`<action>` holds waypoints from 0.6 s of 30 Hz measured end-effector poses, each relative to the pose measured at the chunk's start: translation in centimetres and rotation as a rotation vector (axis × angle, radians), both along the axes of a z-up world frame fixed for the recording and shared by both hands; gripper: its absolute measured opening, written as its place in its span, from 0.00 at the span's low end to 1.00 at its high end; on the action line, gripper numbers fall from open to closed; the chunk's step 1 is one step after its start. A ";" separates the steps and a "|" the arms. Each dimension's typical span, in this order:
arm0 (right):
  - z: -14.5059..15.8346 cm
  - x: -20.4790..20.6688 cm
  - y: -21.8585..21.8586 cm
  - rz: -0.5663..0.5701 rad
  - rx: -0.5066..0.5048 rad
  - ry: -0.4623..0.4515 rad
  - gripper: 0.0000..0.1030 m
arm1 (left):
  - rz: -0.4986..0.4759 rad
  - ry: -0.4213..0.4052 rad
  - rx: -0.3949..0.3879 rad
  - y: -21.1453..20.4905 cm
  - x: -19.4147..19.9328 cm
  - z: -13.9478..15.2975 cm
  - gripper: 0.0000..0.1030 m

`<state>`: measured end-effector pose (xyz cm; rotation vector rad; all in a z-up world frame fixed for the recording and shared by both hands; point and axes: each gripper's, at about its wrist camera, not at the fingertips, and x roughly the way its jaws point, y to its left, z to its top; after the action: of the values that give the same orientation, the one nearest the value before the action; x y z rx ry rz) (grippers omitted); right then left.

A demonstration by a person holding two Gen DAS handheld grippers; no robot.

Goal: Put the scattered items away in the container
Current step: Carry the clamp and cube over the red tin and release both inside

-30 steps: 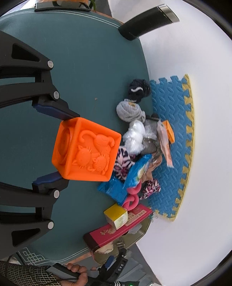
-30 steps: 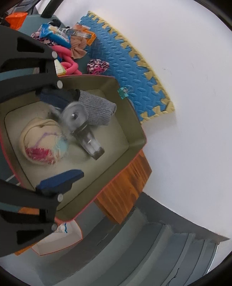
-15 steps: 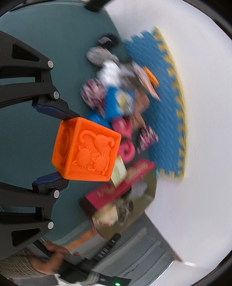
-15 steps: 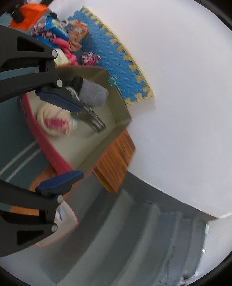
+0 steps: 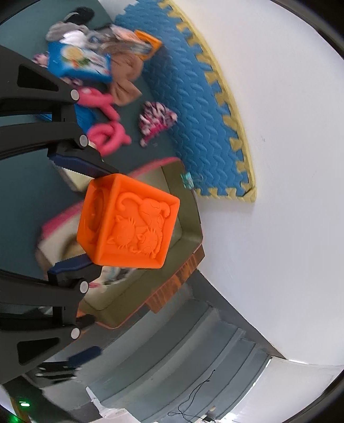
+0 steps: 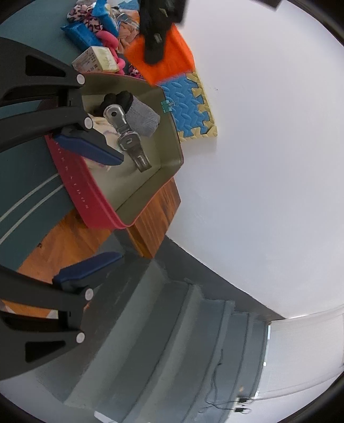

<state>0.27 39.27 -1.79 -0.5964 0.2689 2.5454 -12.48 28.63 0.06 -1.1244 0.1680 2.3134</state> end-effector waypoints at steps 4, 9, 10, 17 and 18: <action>-0.4 0.0 0.6 0.003 -0.027 0.007 0.70 | -0.021 -0.001 -0.010 2.7 -1.9 -0.3 0.54; -0.7 0.1 1.1 0.007 -0.046 0.010 0.70 | -0.013 -0.013 -0.023 4.5 -3.6 -1.1 0.70; -0.7 0.1 1.1 0.007 -0.047 0.011 0.70 | 0.001 -0.010 -0.022 4.5 -3.7 -1.1 0.80; -0.7 0.1 0.7 0.006 -0.039 0.014 0.70 | 0.061 -0.040 0.035 1.2 -3.2 -1.3 0.83; -0.7 0.1 0.6 0.006 -0.035 0.014 0.70 | 0.073 -0.040 0.039 0.5 -3.1 -1.2 0.83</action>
<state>0.35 39.92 -2.53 -0.5937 0.3180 2.5566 -15.54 29.16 -1.18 -1.1745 0.0669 2.3455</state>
